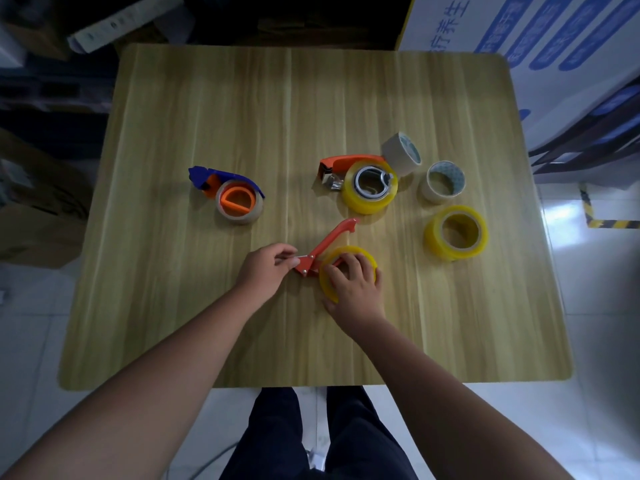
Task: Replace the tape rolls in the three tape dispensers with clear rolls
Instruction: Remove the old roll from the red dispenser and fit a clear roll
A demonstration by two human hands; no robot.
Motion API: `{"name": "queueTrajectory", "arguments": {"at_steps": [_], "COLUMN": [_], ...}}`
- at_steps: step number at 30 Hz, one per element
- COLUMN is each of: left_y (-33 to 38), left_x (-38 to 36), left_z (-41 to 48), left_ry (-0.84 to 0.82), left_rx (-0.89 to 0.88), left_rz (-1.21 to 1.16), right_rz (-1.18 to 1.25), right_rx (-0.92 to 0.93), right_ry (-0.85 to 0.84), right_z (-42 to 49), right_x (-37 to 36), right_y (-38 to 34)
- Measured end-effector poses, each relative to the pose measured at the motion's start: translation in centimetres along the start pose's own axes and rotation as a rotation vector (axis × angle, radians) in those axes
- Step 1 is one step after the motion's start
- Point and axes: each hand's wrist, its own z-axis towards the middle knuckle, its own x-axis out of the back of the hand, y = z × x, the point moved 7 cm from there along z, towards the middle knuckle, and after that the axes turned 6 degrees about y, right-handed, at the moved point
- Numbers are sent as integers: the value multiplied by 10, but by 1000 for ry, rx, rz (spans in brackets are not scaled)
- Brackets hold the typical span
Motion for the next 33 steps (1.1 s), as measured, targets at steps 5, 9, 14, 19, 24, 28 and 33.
{"name": "queueTrajectory", "arguments": {"at_steps": [5, 9, 14, 19, 24, 28, 33], "left_y": [-5, -2, 4, 8, 8, 5, 20], "left_x": [0, 0, 1, 4, 3, 3, 1], "left_z": [-7, -7, -3, -4, -6, -7, -10], "left_ry": [-54, -45, -17, -20, -35, -33, -37], "left_rx": [-17, -32, 10, 17, 22, 34, -223], "left_rz": [18, 53, 36, 26, 13, 7, 219], "right_rz": [84, 146, 260, 316, 275, 226, 250], "right_rx": [-258, -323, -228, -167, -226, -256, -270], "right_ry": [-57, -8, 44, 5, 15, 41, 20], "right_z": [-4, -10, -6, -3, -5, -4, -3], "right_x": [-3, -2, -1, 4, 1, 0, -3], "right_y": [36, 41, 39, 44, 44, 39, 40]}}
